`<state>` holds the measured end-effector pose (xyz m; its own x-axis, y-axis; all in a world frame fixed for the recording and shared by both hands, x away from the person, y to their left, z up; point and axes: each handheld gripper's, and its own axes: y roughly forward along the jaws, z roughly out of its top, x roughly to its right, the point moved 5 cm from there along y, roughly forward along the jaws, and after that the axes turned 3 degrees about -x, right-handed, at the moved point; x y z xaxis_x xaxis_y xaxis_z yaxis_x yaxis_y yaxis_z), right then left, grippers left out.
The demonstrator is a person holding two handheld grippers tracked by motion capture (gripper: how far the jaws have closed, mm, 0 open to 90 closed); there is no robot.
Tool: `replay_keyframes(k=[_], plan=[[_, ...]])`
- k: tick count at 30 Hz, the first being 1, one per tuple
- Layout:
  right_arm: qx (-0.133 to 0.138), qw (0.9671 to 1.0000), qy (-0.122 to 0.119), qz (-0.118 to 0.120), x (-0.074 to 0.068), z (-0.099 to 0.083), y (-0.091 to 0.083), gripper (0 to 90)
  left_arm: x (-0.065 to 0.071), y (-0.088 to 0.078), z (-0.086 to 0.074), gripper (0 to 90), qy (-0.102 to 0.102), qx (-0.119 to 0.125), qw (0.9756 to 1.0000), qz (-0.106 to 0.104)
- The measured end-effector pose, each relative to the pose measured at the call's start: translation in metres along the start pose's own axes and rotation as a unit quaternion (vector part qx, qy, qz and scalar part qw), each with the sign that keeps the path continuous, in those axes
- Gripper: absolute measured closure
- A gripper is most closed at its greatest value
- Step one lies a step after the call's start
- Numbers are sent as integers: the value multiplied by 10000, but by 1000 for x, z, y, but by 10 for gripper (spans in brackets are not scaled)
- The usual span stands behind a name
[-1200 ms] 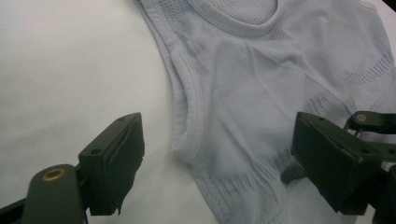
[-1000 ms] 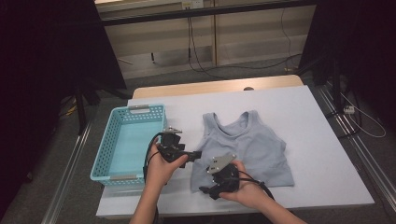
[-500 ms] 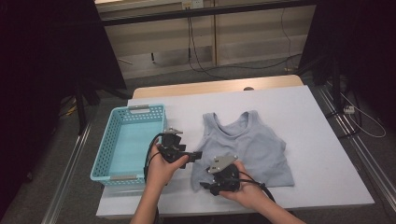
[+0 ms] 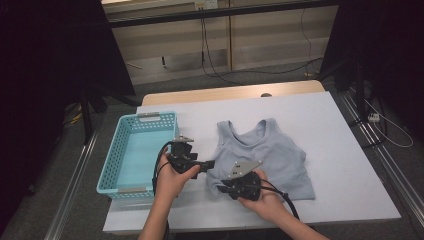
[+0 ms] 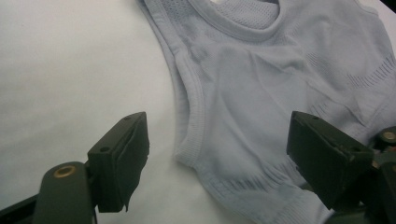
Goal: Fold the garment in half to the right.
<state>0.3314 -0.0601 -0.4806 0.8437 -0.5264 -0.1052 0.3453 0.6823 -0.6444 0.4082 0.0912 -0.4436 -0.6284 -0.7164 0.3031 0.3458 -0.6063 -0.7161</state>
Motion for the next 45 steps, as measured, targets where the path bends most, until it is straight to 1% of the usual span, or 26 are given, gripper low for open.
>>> replay_keyframes(k=[2, 4, 6, 10, 12, 15, 17, 20, 21, 23, 25, 28, 32, 37, 39, 45], plan=[[75, 9999, 69, 56, -1, 1, -3, 782, -1, 0, 0, 213, 36, -5, 10000, 25], [91, 9999, 32, 91, -2, 1, -6, 783, -1, 0, 1, 204, 57, -4, 10000, 70], [98, 9999, 2, 133, -3, 2, -8, 783, 0, 1, 3, 199, 42, 54, 10000, 68], [158, 9996, 10, 218, -6, 2, -13, 783, 0, 1, 6, 193, 68, 81, 9999, 108], [221, 9994, 66, 275, -7, 2, -16, 783, -1, 0, 7, 191, 85, 67, 9999, 131], [294, 9990, 106, 335, -8, 3, -22, 783, -3, 0, 11, 190, 83, 108, 9997, 206], [318, 9988, 79, 354, -10, 3, -26, 783, -4, 0, 13, 190, 84, 86, 9997, 229], [306, 9988, 12, 369, -12, 2, -28, 783, -6, 3, 19, 192, 61, 138, 9995, 270], [300, 9988, -34, 380, -13, 2, -29, 783, -6, 4, 21, 192, 48, 147, 9995, 287], [303, 9987, -42, 396, -15, 2, -30, 783, -6, 9, 25, 193, 41, 142, 9995, 279], [324, 9986, -42, 408, -15, 2, -31, 783, -7, 14, 29, 195, 45, 121, 9994, 315], [380, 9982, 33, 456, -15, 2, -34, 783, -10, 20, 35, 196, 36, 78, 9994, 337], [448, 9978, 85, 482, -14, 2, -38, 783, -16, 27, 39, 196, -39, 16, 9992, 403], [506, 9974, 91, 497, -13, 1, -43, 783, -20, 37, 45, 195, -85, -71, 9991, 419], [516, 9973, 99, 504, -13, 1, -45, 783, -22, 41, 47, 195, -134, -111, 9990, 400], [514, 9973, 121, 505, -13, -1, -46, 782, -30, 55, 52, 194, -188, -139, 9988, 428]])
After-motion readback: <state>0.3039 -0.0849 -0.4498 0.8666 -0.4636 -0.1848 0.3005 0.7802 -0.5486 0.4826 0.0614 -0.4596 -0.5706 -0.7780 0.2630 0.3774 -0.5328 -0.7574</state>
